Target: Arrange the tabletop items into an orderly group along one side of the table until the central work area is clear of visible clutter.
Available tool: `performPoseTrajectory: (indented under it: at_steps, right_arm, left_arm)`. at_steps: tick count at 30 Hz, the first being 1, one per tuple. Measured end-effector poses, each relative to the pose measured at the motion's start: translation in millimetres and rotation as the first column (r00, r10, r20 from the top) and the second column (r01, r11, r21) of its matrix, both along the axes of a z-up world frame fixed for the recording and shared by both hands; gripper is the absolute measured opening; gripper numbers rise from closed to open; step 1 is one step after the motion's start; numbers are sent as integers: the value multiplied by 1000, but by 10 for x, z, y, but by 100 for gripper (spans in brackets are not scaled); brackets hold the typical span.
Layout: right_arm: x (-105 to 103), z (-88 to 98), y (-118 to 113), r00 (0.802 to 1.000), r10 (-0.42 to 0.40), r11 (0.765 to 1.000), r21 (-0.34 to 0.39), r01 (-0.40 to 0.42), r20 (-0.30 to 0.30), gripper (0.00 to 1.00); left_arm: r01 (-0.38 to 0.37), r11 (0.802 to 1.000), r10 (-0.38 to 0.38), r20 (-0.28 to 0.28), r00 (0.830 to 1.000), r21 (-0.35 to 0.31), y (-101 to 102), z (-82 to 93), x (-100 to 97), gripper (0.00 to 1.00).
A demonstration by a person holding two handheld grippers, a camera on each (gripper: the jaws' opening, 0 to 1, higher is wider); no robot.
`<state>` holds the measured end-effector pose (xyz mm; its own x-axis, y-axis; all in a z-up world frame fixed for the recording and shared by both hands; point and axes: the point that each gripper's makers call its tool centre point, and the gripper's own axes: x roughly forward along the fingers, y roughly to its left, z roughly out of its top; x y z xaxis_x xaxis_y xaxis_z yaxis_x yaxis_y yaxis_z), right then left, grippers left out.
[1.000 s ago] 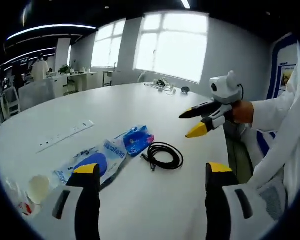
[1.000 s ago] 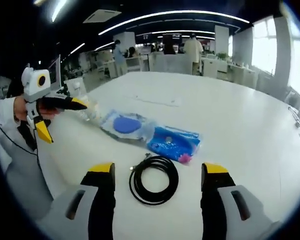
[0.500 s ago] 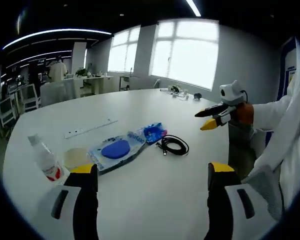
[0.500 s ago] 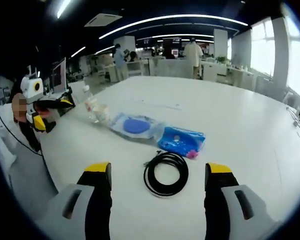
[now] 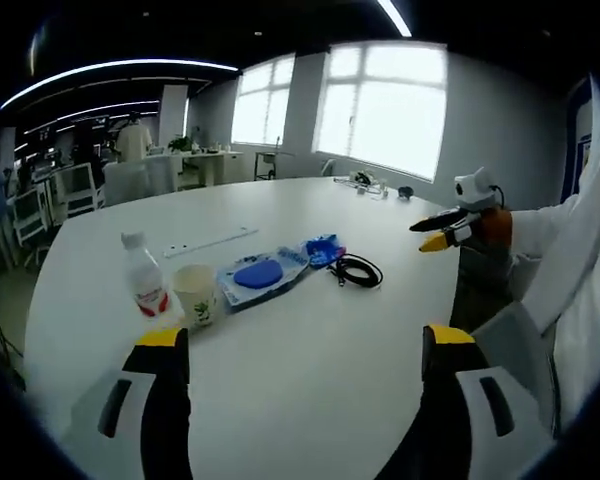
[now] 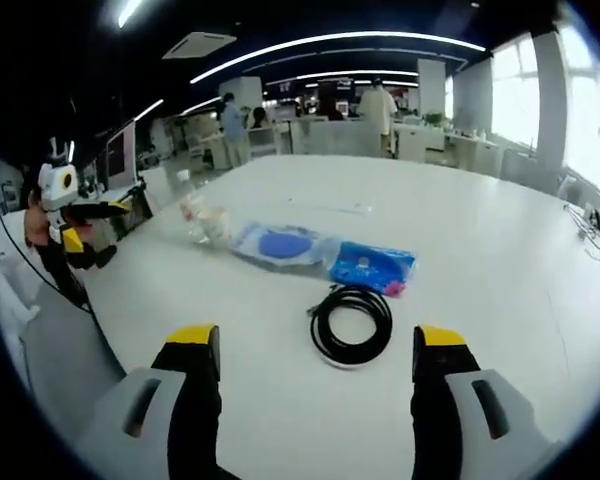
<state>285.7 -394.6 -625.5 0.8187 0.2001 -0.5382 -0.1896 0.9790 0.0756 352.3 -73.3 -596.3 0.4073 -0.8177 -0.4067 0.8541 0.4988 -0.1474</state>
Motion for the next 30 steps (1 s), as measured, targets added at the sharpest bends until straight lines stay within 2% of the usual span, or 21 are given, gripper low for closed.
performPoseTrajectory:
  at_steps: [9,20,30]
  right_arm:
    - [-210,9,113,999,-31,999,9,31,17,79]
    - [-322,-11,173,998,-54,998,18,53,25,79]
    - [-386,11,202,999,-52,999,7,51,16,80]
  left_arm:
    - [-19,1000,19,5,1000,-1,283,16,-129,100]
    - [-20,1000,20,2,1000,3,404,-32,-235,99]
    - [-28,999,28,-9,1000,-14,399,-40,-283,99]
